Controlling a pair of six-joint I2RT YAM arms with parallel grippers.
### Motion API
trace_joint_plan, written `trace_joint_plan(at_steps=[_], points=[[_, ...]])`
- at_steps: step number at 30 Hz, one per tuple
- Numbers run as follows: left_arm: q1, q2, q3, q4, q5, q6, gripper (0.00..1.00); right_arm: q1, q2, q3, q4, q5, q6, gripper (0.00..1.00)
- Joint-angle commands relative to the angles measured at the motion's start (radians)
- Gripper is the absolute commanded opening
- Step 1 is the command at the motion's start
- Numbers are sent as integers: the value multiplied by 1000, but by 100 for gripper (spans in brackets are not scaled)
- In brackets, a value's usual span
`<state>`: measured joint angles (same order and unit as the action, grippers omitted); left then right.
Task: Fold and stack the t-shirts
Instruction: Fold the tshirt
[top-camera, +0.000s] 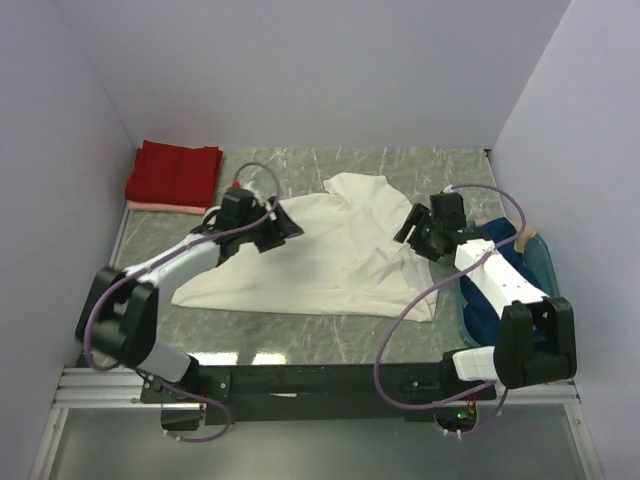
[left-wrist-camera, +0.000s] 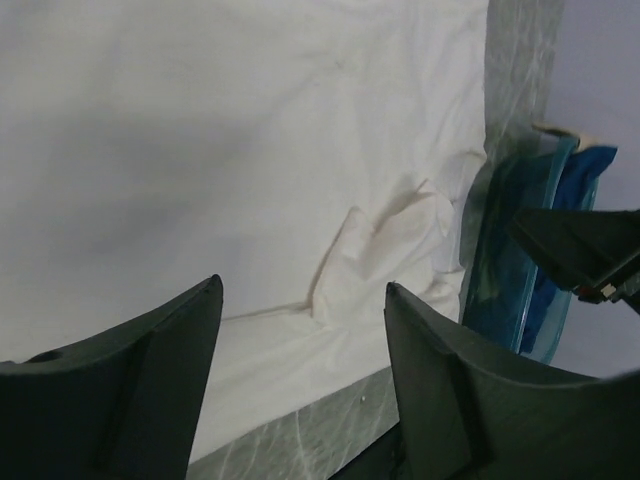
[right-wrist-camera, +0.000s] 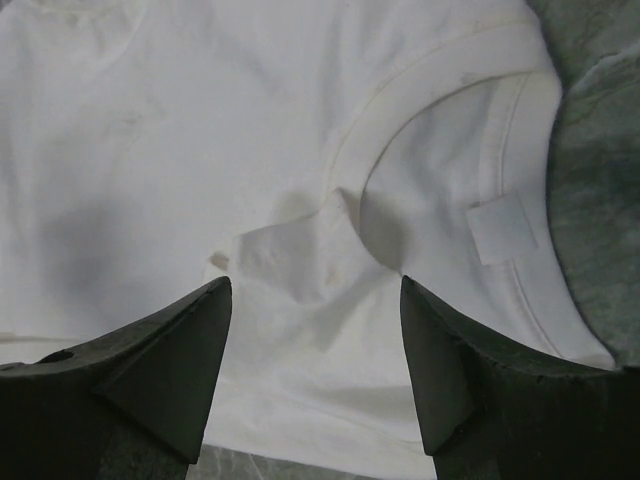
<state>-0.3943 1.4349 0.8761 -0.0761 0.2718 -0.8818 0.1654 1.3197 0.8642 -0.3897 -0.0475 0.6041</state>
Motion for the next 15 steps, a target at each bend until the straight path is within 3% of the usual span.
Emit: trace_joint_plan(at_steps=[1,6,15], points=[[-112,157,159,159,75,32,73,-44,6,-28,112,-190,-7,75],[-187,404,328,131,102,46,74,-56,21,-70,166,-242,19,76],[-242,570,451,107,155,58,75,-79,41,-103,180,-235,28,76]])
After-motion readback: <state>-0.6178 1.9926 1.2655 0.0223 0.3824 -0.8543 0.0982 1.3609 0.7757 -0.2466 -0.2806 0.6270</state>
